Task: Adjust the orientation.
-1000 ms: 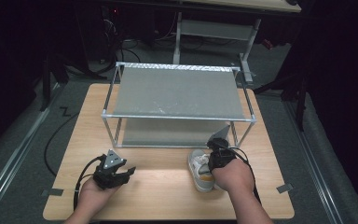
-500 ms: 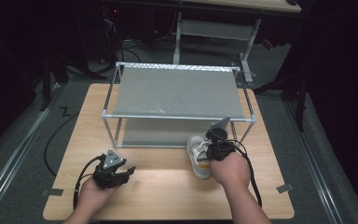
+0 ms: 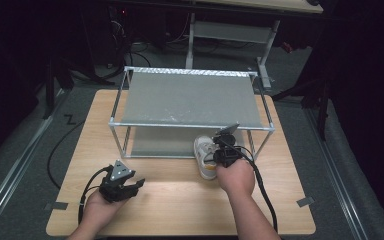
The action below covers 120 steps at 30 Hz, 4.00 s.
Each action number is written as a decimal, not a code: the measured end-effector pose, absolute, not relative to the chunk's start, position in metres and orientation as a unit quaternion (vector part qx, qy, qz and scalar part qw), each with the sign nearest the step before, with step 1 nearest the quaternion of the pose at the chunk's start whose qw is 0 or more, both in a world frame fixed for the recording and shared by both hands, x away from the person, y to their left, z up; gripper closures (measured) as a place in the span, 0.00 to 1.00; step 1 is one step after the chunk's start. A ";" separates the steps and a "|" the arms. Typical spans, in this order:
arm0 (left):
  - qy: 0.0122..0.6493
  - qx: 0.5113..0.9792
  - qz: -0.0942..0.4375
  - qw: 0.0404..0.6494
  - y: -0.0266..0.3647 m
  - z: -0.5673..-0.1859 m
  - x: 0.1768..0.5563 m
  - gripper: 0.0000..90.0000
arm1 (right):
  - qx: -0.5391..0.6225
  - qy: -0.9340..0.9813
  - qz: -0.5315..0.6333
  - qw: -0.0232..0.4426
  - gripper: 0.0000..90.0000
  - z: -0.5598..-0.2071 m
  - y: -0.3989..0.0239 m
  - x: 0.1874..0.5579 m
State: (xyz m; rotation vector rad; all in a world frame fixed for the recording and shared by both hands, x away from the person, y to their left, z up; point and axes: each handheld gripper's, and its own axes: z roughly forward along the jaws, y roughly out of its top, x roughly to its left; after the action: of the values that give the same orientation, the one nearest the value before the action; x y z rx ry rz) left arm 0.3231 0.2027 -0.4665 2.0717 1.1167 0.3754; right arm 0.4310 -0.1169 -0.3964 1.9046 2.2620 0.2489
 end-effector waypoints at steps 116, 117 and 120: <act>0.500 0.722 0.220 0.425 -0.003 -0.473 0.412 0.98 | 0.539 0.728 0.364 0.215 0.99 -0.469 -0.185 0.412; 0.502 0.721 0.217 0.425 0.005 -0.474 0.407 0.97 | 0.538 0.732 0.359 0.216 0.99 -0.469 -0.189 0.406; 0.500 0.727 0.216 0.418 0.031 -0.478 0.391 0.95 | 0.526 0.742 0.344 0.231 0.99 -0.468 -0.203 0.390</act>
State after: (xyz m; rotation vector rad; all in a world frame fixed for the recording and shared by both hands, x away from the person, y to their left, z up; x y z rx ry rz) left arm 0.3908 0.0307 -0.4777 1.8244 1.2545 0.5407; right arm 0.3901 -0.2025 -0.4678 1.4478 2.0415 0.9471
